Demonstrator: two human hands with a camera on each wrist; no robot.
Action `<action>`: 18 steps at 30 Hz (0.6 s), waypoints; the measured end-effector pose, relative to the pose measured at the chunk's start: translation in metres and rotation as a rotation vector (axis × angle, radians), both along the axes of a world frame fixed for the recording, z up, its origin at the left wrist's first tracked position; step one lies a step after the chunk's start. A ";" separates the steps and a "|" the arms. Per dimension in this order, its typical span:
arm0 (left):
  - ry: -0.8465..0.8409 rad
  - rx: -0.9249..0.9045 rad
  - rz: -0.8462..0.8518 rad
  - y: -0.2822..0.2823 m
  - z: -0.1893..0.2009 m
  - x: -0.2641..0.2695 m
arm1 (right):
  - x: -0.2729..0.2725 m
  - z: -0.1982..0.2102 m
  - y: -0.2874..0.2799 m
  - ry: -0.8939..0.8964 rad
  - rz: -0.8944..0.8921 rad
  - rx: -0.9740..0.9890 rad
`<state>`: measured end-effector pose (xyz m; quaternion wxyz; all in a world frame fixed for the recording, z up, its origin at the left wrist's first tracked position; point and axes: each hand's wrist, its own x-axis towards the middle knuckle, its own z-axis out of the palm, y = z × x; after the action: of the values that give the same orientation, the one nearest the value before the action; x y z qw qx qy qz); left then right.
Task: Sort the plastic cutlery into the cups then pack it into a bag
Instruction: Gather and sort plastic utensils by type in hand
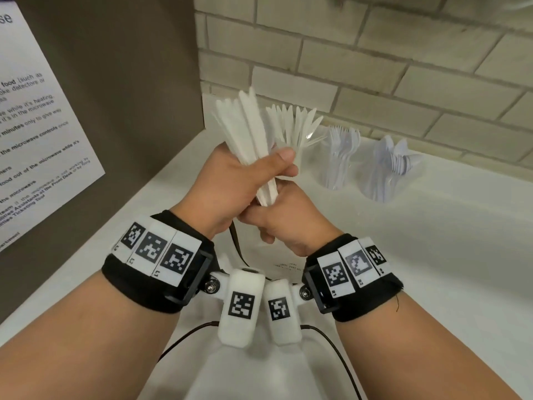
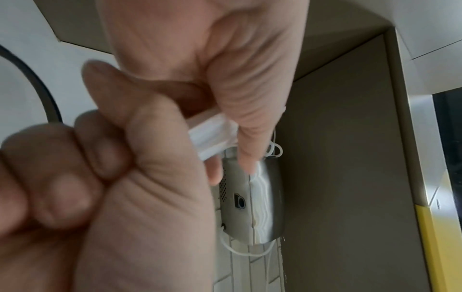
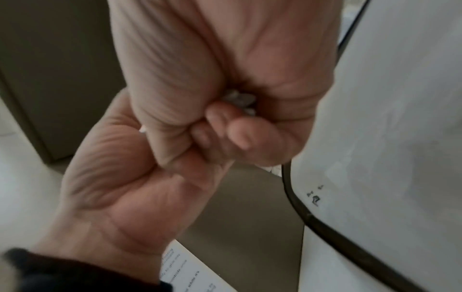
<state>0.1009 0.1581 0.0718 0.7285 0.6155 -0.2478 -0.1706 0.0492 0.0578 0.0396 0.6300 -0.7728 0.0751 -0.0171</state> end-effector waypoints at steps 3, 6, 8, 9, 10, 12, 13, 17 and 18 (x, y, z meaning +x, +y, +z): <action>-0.013 0.104 -0.140 0.003 -0.002 -0.002 | -0.005 0.003 0.001 0.011 0.116 0.173; 0.076 0.062 -0.139 0.002 -0.001 -0.006 | -0.006 0.004 0.003 0.009 0.159 0.084; 0.195 -0.054 0.007 0.001 -0.002 -0.004 | -0.006 0.008 -0.002 0.058 0.133 -0.092; 0.261 -0.135 0.096 0.001 -0.002 0.000 | -0.006 0.011 -0.008 0.092 0.110 -0.167; 0.303 -0.186 0.171 0.003 -0.003 0.006 | -0.007 0.014 -0.013 0.102 0.073 -0.205; 0.281 -0.117 0.235 0.007 -0.008 0.014 | -0.008 0.022 -0.021 0.021 -0.074 -0.185; 0.251 -0.031 0.215 0.008 -0.011 0.015 | -0.008 0.025 -0.024 -0.046 -0.174 -0.156; 0.132 0.280 0.067 0.005 -0.025 0.006 | -0.001 0.027 -0.021 -0.161 -0.329 -0.078; 0.104 0.316 0.051 0.003 -0.027 0.003 | 0.001 0.025 -0.019 -0.124 -0.318 -0.113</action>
<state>0.1038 0.1606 0.0452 0.6386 0.7189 -0.1639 -0.2204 0.0502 0.0387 0.0649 0.5782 -0.7829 0.1563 -0.1683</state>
